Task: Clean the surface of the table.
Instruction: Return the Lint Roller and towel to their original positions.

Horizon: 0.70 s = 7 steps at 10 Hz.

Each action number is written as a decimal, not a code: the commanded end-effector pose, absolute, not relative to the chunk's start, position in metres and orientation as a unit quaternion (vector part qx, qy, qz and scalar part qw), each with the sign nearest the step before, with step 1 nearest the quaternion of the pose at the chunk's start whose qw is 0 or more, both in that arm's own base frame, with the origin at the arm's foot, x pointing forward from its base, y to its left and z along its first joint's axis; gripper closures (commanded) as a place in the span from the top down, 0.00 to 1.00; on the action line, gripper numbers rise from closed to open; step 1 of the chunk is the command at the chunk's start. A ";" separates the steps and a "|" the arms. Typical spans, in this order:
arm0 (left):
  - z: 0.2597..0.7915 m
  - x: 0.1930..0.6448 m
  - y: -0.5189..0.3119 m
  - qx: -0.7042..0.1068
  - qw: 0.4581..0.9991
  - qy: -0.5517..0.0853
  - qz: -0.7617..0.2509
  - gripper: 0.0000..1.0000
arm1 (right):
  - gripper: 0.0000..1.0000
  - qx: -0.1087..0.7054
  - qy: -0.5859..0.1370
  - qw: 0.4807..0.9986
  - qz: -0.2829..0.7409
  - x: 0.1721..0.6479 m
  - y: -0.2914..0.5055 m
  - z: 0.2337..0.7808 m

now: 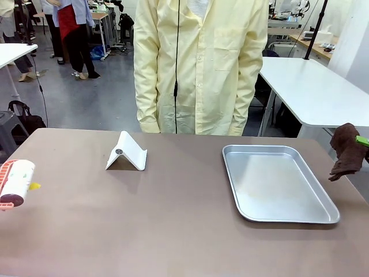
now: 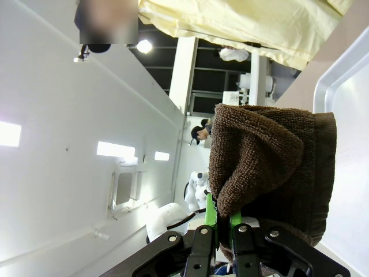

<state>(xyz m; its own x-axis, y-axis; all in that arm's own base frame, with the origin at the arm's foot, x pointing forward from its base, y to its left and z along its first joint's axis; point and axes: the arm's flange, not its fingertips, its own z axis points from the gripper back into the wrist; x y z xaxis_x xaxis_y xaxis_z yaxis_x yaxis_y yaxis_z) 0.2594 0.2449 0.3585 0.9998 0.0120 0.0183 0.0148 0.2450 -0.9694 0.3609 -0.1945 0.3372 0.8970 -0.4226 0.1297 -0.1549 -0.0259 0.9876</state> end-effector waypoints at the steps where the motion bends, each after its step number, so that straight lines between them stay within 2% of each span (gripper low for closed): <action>1: 0.364 0.260 0.243 -0.621 0.784 -0.017 0.005 0.22 | 0.09 0.711 -0.205 0.666 -0.096 0.359 -0.195 0.341; 6: 0.359 0.259 0.245 -0.614 0.789 -0.011 -0.001 0.22 | 0.09 0.709 -0.204 0.668 -0.100 0.361 -0.195 0.337; 7: 0.374 0.269 0.231 -0.615 0.788 -0.018 -0.024 0.22 | 0.09 0.702 -0.215 0.674 -0.082 0.370 -0.180 0.350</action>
